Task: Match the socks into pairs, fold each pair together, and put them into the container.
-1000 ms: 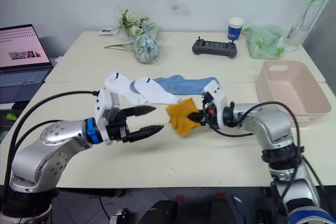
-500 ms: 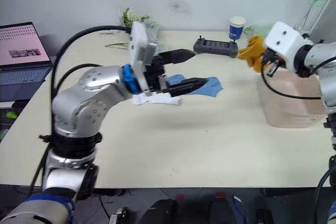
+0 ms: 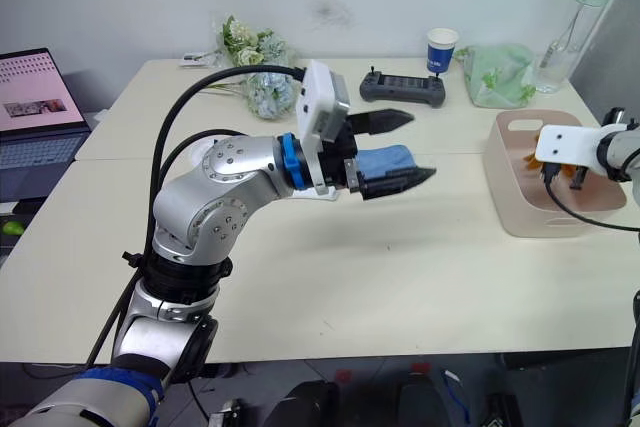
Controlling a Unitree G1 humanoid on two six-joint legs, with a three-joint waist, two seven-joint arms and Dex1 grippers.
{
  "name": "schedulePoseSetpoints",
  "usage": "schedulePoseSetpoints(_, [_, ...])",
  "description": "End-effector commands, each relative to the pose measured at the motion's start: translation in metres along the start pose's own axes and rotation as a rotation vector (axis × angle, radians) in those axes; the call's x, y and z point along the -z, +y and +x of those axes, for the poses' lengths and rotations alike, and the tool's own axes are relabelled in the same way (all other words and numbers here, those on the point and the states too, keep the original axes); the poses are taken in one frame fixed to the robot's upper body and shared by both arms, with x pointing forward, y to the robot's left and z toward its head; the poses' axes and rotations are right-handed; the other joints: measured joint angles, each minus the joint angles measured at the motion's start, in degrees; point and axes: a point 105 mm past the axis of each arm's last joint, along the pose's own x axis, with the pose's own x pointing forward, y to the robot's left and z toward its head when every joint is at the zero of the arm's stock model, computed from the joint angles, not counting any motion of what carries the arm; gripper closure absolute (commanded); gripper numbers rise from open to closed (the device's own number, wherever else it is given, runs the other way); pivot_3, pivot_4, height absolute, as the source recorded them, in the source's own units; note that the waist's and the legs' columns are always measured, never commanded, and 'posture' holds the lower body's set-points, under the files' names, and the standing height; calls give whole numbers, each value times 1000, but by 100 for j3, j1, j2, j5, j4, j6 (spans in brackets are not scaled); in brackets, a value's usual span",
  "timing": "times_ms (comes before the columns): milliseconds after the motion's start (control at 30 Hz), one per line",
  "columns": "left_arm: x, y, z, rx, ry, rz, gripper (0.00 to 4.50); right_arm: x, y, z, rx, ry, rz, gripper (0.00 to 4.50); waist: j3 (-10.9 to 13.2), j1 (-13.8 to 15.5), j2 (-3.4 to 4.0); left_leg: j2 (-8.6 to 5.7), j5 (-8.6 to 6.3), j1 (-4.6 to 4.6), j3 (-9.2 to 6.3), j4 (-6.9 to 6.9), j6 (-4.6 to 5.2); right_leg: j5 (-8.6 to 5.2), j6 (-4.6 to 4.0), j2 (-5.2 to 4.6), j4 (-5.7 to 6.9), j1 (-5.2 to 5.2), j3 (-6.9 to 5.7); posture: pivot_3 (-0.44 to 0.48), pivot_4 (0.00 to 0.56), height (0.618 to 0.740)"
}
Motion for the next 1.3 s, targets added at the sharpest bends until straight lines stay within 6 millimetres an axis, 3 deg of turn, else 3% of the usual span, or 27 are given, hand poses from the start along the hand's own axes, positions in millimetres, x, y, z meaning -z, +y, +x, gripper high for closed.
schedulePoseSetpoints(33, [-8,-9,4,24,-27,24,21,-1,-3,-5,-26,-19,-5,4500,0,9,0,0,0,0,0,0,0,0,0,0,-1,0,1,0,150,740])
schedulePoseSetpoints(233, [-2,-7,1,14,-4,13,0,0,1,-15,-133,-43,26,2482,0,25,0,0,0,0,-1,1,0,0,1,0,-3,0,4,0,150,740])
schedulePoseSetpoints(433, [2,-5,-4,10,10,-1,0,-1,-10,-45,-247,-55,62,336,1,29,2,0,0,0,-1,1,0,1,2,0,-3,-2,10,0,150,740])
schedulePoseSetpoints(600, [4,-3,-5,6,18,7,0,-6,-40,-64,-161,-47,56,336,1,30,2,1,0,2,-2,1,-1,1,3,1,-3,-3,17,0,150,740])
schedulePoseSetpoints(667, [2,-4,-2,10,3,13,0,-13,-50,-58,-84,-72,58,336,1,35,2,1,0,2,-2,1,-1,3,5,1,-3,-2,20,0,150,740])
schedulePoseSetpoints(733, [-3,-7,2,23,-25,10,0,-19,-50,-48,-53,-97,72,703,1,36,0,1,0,3,-1,2,-1,4,7,1,-3,-2,25,0,150,740])
schedulePoseSetpoints(967, [-27,-7,6,29,-113,-6,0,-10,-16,-15,-138,-56,76,2988,2,108,0,0,0,0,3,2,-1,5,10,0,-4,-11,38,0,150,740])
schedulePoseSetpoints(1100, [-31,-12,10,43,-118,-3,0,-4,6,-1,-198,-24,79,4421,2,126,0,-2,0,1,8,4,-1,8,14,0,-4,-12,47,0,150,740])
schedulePoseSetpoints(1300, [-24,-15,9,34,-91,-10,0,0,28,12,-253,-3,120,4468,1,111,0,0,0,2,19,3,-1,8,15,1,0,-19,58,0,150,740])
